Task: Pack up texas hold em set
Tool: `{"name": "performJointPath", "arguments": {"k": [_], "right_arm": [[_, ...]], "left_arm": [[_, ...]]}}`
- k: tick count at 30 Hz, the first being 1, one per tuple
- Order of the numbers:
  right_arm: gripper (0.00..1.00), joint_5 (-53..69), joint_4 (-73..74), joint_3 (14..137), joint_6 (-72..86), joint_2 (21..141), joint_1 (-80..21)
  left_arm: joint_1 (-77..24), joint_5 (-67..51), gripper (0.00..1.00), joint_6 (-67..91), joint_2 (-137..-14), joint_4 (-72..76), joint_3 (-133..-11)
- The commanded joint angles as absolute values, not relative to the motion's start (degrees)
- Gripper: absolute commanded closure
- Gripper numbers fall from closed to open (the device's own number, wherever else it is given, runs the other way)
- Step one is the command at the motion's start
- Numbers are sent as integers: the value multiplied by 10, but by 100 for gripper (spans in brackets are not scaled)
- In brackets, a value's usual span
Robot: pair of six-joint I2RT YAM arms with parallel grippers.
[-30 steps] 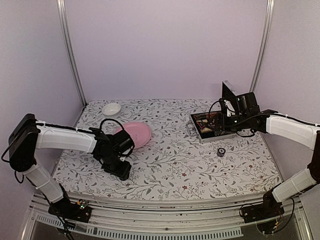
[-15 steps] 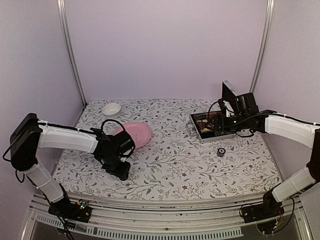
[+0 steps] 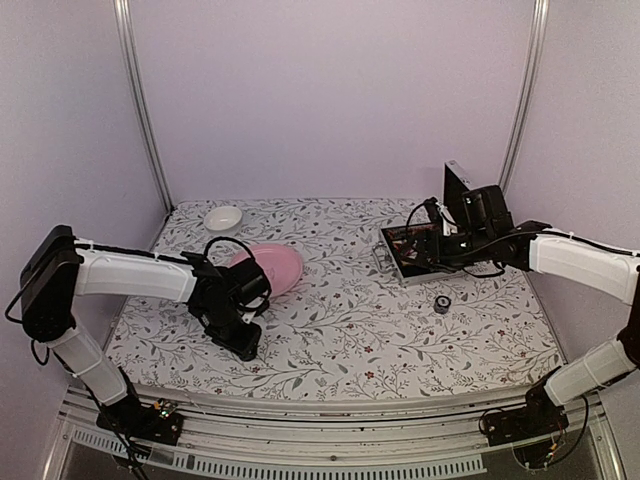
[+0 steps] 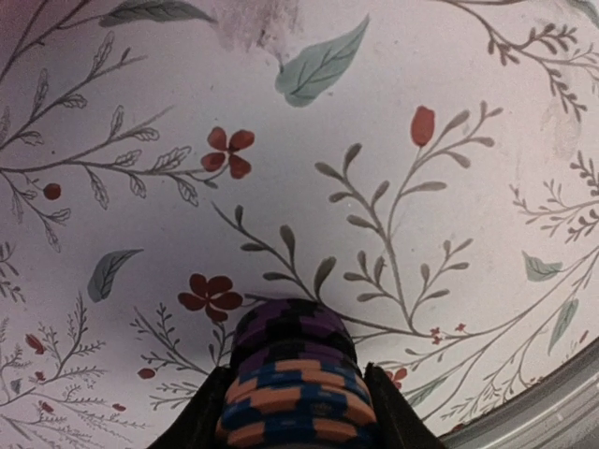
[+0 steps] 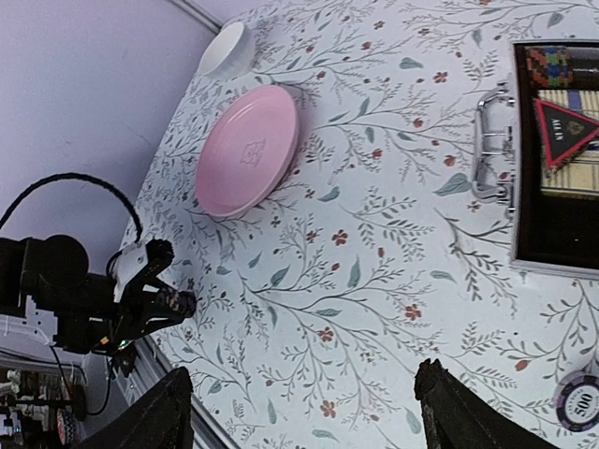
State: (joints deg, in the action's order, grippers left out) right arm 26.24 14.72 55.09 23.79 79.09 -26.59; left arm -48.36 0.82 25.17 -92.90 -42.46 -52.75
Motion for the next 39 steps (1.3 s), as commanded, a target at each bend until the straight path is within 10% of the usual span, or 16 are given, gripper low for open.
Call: {"name": "performJointPath", "arguments": {"k": [1, 25, 39], "right_arm": [[17, 296, 99, 540, 324, 771, -318], [22, 438, -543, 406, 803, 1013, -506], [25, 457, -644, 460, 882, 1116, -538]], "left_arm": [[-487, -15, 82, 210, -913, -471, -583], [-547, -131, 83, 92, -963, -565, -797], [-562, -162, 85, 82, -965, -561, -810]]}}
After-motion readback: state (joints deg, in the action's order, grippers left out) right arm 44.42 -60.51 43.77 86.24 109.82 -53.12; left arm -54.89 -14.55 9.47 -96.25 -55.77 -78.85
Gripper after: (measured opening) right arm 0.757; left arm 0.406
